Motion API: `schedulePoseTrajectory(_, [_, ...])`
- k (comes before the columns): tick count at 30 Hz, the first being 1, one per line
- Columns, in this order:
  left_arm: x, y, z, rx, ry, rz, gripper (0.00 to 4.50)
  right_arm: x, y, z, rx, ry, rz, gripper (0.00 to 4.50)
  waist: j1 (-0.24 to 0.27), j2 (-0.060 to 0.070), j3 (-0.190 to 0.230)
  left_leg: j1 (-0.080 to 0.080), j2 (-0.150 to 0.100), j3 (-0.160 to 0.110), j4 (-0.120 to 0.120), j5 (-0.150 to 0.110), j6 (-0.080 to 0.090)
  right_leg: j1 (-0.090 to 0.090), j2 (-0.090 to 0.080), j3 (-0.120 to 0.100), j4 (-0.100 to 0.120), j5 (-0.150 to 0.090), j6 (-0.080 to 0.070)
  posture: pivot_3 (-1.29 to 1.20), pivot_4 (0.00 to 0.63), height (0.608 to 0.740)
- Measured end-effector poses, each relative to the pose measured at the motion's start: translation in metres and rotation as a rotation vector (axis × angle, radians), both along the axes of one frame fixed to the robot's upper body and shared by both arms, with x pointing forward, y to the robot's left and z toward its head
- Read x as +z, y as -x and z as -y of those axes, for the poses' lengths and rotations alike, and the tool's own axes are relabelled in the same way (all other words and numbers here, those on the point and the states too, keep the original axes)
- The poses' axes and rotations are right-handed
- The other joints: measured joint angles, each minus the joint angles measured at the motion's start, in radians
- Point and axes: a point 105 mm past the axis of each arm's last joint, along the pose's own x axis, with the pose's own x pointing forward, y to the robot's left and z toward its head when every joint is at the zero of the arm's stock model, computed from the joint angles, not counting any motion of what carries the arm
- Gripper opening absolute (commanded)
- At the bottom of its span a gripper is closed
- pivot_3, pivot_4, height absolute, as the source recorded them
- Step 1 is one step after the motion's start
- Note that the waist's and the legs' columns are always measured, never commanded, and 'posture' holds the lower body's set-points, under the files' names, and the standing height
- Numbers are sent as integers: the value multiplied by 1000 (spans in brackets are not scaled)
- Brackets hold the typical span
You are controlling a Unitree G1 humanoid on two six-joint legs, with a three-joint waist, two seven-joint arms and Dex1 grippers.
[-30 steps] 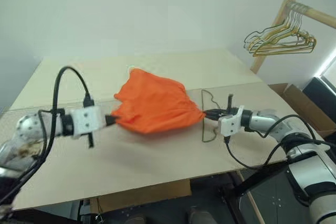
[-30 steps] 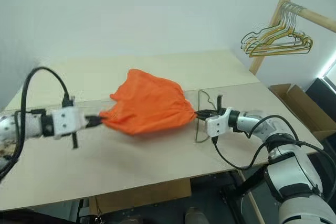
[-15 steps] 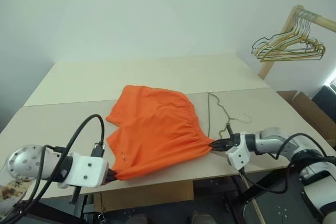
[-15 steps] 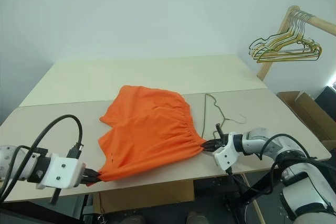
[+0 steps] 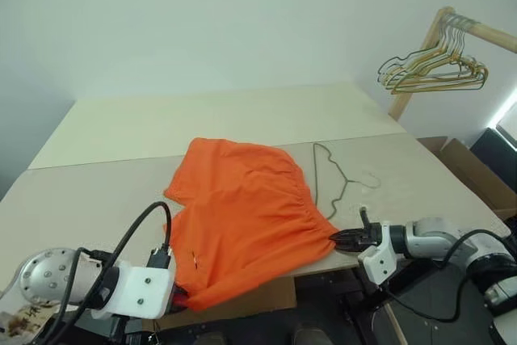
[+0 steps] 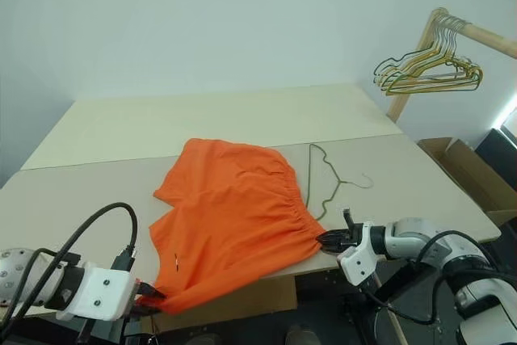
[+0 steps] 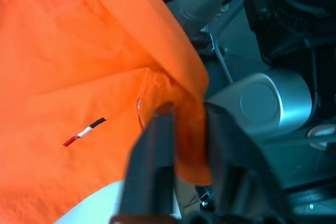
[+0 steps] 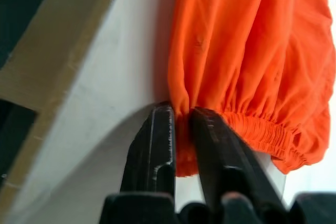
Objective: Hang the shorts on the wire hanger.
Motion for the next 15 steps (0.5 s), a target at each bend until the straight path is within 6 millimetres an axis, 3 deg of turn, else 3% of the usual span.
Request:
schedulePoseTrajectory(4, [4, -14, -15, 57, -1, 65, 3206, 10, 26, 10, -37, 3, -90, 3250, 15, -1, 1, 0, 0, 0, -1, -1, 1, 0, -3, -1, 0, -2, 2, 38, 0, 740])
schedulePoseTrajectory(8, [22, -31, -29, 112, 57, 121, 3206, 27, 47, 21, -190, -21, -296, 3250, 27, -2, 1, 0, 0, 1, 0, -2, 2, 0, -6, -2, 1, -3, 4, 40, 0, 740])
schedulePoseTrajectory(13, [63, -58, -26, 179, 282, 182, 3206, 80, 22, 10, -508, -329, -498, 3250, 26, -4, -1, 1, 0, 2, 0, -2, 2, 0, -6, -2, 1, -6, 10, 27, 0, 740])
schedulePoseTrajectory(15, [71, -65, -29, 215, 338, 163, 3206, 90, 10, 6, -608, -411, -540, 3250, 27, -5, -1, 0, 0, 2, 0, -2, 1, -2, -6, -2, 1, -6, 11, 19, 0, 740])
